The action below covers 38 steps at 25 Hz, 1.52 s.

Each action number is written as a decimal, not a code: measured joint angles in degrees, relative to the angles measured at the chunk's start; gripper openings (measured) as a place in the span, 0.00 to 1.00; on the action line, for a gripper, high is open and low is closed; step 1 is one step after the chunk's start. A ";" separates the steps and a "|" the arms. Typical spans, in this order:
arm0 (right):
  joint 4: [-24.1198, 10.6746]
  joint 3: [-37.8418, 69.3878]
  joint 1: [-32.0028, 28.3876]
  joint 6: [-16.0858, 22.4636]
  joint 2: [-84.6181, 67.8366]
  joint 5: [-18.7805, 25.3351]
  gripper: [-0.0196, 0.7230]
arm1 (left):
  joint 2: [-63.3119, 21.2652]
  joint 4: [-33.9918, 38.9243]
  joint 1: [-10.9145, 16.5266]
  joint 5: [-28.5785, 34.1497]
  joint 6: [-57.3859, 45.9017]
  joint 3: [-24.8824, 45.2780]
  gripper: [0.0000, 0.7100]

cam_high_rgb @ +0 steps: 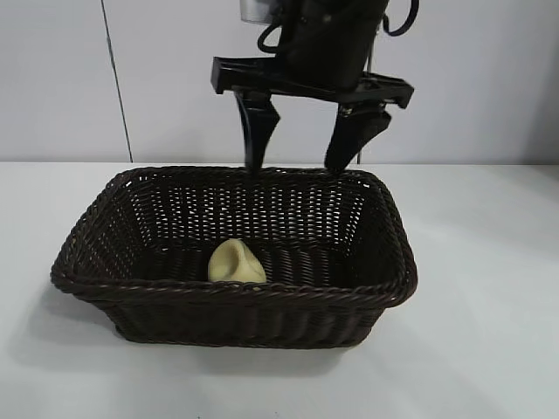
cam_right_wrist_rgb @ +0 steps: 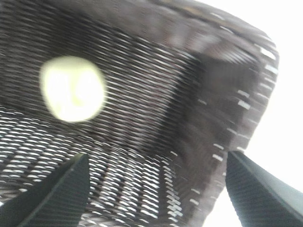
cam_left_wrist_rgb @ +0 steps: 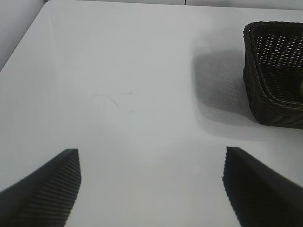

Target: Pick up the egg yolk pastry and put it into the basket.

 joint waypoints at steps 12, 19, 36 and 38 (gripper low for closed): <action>-4.15 -0.10 -18.74 -1.54 0.00 0.02 0.79 | 0.00 0.00 0.00 0.00 0.00 0.00 0.84; -5.08 -0.10 -27.16 -4.53 0.00 0.25 0.79 | 0.00 0.00 0.00 0.00 0.00 0.00 0.84; -1.47 25.05 -28.53 -8.20 -19.33 0.17 0.79 | 0.00 0.00 0.00 0.00 0.00 0.00 0.84; -1.32 30.60 -28.53 -8.26 -24.55 0.17 0.79 | 0.00 0.00 0.00 0.00 0.00 0.00 0.84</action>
